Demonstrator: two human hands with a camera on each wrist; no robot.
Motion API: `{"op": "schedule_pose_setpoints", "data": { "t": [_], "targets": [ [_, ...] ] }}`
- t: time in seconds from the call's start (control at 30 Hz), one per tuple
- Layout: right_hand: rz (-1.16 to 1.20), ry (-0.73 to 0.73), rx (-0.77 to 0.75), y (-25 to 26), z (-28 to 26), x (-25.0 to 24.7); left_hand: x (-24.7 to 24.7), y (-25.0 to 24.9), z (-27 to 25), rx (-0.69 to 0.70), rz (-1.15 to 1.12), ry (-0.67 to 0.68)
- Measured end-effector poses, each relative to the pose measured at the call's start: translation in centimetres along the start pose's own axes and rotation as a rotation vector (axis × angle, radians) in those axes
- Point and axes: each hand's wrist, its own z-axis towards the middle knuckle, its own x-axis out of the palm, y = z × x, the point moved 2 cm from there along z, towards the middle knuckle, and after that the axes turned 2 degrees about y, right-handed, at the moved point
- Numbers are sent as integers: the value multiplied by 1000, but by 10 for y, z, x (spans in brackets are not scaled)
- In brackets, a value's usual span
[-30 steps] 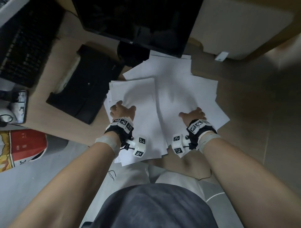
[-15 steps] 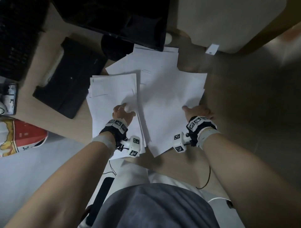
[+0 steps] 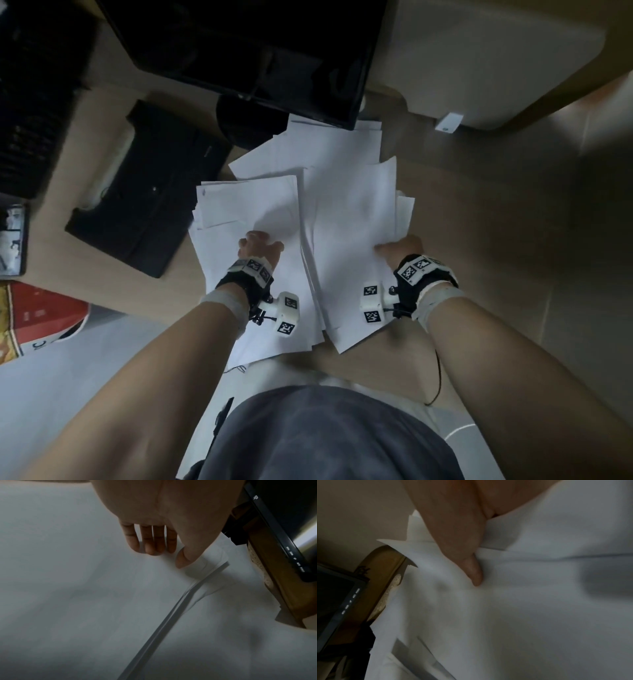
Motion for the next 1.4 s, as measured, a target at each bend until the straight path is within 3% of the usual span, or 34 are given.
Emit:
{"op": "schedule_pose_setpoints", "data": {
  "t": [0.23,0.37,0.47,0.53,0.6,0.7,0.8,0.9,1.0,1.07,1.17,1.4],
  "targets": [
    [141,-286,-36,-4,-16,-52,6,-2,-15,86,133,-25],
    [209,-274,-101,-20,-17,-82,26,-1,-27,238,163,60],
    [318,-231,-194,-29,-24,-90,41,-1,-46,251,131,138],
    [356,-165,-230,-32,-31,-91,46,-4,-57,236,-60,234],
    [353,-80,-267,-30,-36,-87,42,-11,-73,164,-464,323],
    [291,59,-330,-20,-42,-67,19,-4,-96,143,-893,297],
    [280,115,-383,-5,-59,-46,-5,14,-109,158,-1112,335],
    [323,195,-421,6,-76,-20,-22,35,-119,140,-1103,231],
    [312,276,-446,17,-88,10,-29,57,-110,163,-780,68],
    [277,301,-457,25,-96,26,-36,74,-96,130,-701,-21],
    [306,320,-467,41,-107,45,-49,83,-86,6,-850,65],
    [259,388,-521,105,-152,97,-99,104,-59,-95,-748,86]
  ]
}}
